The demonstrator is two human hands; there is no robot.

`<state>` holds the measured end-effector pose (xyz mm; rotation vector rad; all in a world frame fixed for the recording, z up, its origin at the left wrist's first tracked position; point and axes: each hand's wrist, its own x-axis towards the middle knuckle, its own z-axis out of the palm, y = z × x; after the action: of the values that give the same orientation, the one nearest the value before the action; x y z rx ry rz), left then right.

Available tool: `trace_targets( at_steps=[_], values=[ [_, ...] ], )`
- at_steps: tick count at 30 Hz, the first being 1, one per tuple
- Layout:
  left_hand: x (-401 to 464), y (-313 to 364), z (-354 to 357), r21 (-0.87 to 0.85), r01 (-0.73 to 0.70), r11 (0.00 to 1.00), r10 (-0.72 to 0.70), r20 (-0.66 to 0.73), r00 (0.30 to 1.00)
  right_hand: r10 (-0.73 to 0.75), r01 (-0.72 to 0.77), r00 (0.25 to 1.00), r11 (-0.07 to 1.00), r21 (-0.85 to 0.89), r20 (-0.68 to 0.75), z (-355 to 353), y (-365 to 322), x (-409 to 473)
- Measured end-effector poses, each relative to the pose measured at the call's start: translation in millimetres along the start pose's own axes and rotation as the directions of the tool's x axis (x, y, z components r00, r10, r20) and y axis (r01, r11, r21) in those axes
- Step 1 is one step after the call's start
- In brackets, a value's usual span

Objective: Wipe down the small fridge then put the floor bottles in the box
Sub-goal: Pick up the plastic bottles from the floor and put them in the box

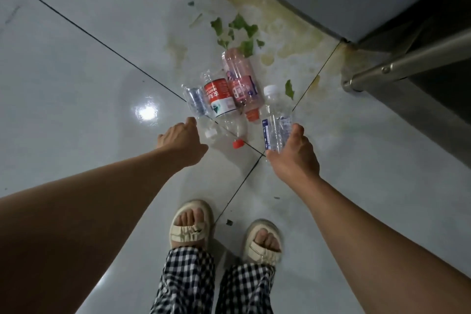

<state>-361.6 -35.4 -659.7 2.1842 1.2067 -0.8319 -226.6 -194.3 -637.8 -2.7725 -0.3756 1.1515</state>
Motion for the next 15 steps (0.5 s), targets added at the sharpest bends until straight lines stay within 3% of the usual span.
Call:
trace_targets(
  at_steps=[6,10,15],
  values=[
    [52,5,59,-0.215,0.159,0.964,-0.159,0.019,0.987,-0.054,0.052,0.997,0.998,-0.023,-0.061,44,6,42],
    [76,12,89,-0.418,0.273,0.867,-0.309,-0.019,0.951,-0.090,0.088,0.993,0.996,-0.034,-0.082,60,13,63],
    [98,15,109,-0.616,0.287,0.734,-0.425,-0.087,0.901,-0.144,0.141,0.984,0.989,-0.031,-0.104,70,18,76]
  ],
)
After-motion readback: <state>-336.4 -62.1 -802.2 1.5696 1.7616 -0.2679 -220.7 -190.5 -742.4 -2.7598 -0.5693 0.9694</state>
